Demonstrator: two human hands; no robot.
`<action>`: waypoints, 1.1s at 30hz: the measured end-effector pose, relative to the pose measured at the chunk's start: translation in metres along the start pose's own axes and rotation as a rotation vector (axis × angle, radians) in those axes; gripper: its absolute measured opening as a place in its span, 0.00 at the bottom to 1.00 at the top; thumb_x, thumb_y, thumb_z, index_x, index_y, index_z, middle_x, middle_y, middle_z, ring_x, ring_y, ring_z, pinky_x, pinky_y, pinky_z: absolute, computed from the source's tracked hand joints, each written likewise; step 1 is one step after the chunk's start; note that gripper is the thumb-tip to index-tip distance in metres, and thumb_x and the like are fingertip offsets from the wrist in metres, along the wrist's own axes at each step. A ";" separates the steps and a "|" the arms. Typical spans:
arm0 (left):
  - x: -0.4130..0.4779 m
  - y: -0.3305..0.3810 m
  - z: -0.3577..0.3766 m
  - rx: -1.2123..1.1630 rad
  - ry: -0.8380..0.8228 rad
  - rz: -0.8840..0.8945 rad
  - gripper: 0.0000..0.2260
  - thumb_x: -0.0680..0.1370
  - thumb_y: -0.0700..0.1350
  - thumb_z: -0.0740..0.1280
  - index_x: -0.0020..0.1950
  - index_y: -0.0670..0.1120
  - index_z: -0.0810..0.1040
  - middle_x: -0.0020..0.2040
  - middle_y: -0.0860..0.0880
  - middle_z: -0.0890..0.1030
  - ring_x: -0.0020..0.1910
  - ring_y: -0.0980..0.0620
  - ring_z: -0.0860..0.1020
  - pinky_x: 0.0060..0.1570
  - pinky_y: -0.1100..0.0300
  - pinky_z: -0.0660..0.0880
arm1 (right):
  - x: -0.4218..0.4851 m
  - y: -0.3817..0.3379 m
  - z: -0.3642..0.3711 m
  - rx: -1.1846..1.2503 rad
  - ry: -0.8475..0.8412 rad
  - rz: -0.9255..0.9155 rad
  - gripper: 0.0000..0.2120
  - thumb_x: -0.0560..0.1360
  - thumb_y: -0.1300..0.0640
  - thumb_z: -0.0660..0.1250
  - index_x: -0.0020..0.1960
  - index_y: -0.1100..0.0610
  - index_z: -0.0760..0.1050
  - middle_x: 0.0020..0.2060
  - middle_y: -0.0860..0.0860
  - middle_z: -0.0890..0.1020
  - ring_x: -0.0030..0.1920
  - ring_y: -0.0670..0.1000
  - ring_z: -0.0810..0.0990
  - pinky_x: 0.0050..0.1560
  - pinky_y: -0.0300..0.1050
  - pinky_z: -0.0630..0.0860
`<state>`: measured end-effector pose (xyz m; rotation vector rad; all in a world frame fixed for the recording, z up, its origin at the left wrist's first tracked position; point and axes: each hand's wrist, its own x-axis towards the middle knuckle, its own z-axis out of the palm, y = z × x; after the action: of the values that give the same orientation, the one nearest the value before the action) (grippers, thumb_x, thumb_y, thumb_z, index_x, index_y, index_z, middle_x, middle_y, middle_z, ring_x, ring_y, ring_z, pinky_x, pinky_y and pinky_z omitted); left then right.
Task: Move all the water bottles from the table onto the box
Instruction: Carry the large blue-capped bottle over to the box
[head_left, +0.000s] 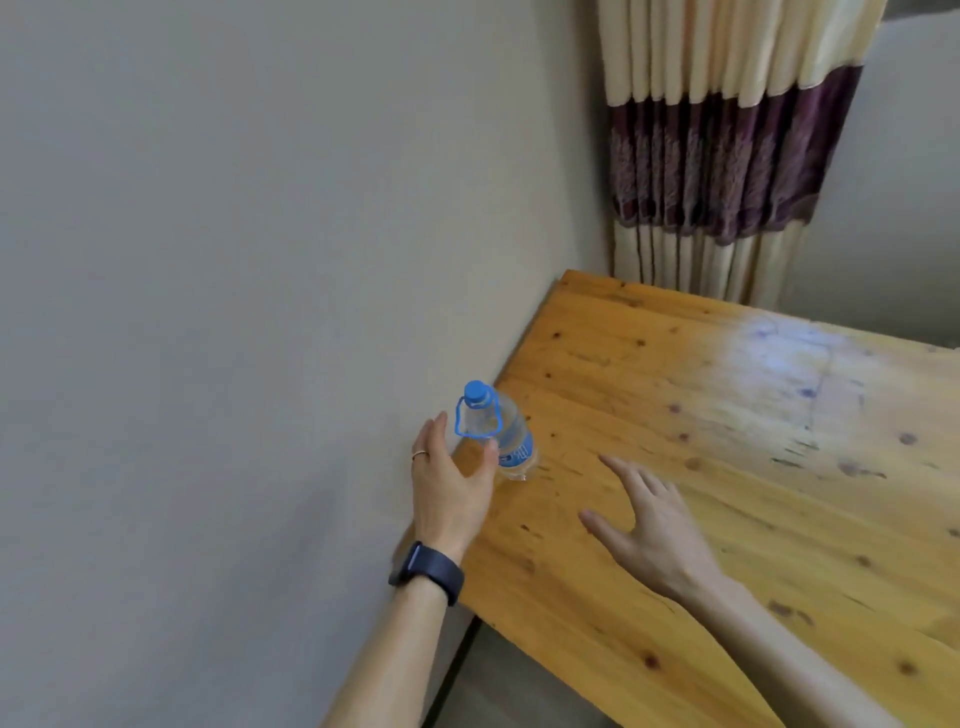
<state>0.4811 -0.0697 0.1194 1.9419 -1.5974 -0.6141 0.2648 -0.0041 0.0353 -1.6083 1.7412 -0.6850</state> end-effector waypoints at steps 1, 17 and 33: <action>0.015 0.001 0.011 0.018 -0.009 -0.026 0.36 0.77 0.58 0.69 0.79 0.47 0.59 0.79 0.44 0.61 0.78 0.49 0.58 0.73 0.56 0.60 | 0.015 0.000 0.009 -0.004 -0.019 0.022 0.37 0.75 0.31 0.61 0.79 0.42 0.56 0.75 0.45 0.67 0.73 0.53 0.65 0.69 0.51 0.67; 0.155 -0.060 0.089 -0.175 -0.005 0.017 0.25 0.68 0.53 0.79 0.58 0.55 0.69 0.52 0.53 0.76 0.50 0.53 0.75 0.47 0.60 0.73 | 0.145 0.008 0.113 0.121 -0.099 0.233 0.48 0.67 0.31 0.72 0.79 0.40 0.52 0.77 0.47 0.63 0.74 0.56 0.62 0.71 0.54 0.65; 0.205 -0.111 0.055 -0.405 -0.260 0.041 0.23 0.67 0.51 0.80 0.53 0.59 0.70 0.48 0.55 0.78 0.44 0.61 0.79 0.45 0.68 0.75 | 0.202 -0.046 0.190 0.221 0.033 0.175 0.46 0.63 0.46 0.77 0.75 0.42 0.58 0.65 0.50 0.76 0.63 0.57 0.76 0.61 0.58 0.75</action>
<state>0.5653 -0.2613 0.0034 1.5754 -1.5121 -1.1154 0.4346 -0.1982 -0.0761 -1.2861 1.7392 -0.7916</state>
